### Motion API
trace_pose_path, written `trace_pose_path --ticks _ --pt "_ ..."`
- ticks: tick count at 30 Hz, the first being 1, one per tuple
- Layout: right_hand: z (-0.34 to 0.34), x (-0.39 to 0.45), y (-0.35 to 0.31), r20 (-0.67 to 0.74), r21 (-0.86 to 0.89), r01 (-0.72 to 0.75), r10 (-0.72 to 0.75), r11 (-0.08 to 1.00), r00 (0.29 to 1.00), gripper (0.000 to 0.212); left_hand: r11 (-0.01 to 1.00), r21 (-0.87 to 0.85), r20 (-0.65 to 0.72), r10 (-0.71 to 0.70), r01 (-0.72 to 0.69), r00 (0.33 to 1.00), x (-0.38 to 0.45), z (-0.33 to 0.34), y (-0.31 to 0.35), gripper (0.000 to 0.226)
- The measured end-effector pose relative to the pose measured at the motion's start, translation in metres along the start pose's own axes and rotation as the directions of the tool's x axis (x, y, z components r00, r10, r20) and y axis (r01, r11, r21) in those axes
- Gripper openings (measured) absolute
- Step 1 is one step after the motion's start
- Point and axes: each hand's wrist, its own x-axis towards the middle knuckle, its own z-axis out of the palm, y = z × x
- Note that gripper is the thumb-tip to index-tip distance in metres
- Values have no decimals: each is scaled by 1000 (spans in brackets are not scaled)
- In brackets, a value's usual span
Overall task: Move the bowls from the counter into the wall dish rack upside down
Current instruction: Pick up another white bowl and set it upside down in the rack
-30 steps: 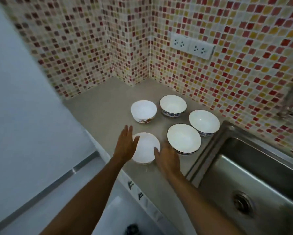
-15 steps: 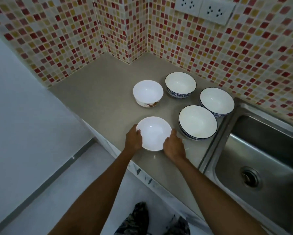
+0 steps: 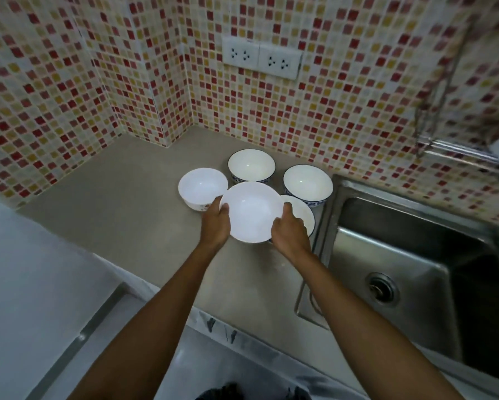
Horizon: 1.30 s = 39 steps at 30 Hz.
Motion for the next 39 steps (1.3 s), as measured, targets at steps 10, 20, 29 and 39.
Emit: trace_pose_path --ticks 10,20,29,39 --pt "-124 -7 92 -187 43 -142 147 989 971 40 995 20 269 84 -93 960 -21 140 62 41" --pt "-209 -13 190 -260 38 -243 244 969 934 46 991 96 426 45 -94 904 -65 258 100 43" --pt "-255 -17 241 -305 87 -219 235 972 923 47 989 93 458 63 -118 887 -93 317 128 43" --pt "-291 -9 256 -400 88 34 4 996 916 39 993 -120 509 44 20 859 -97 329 160 46"
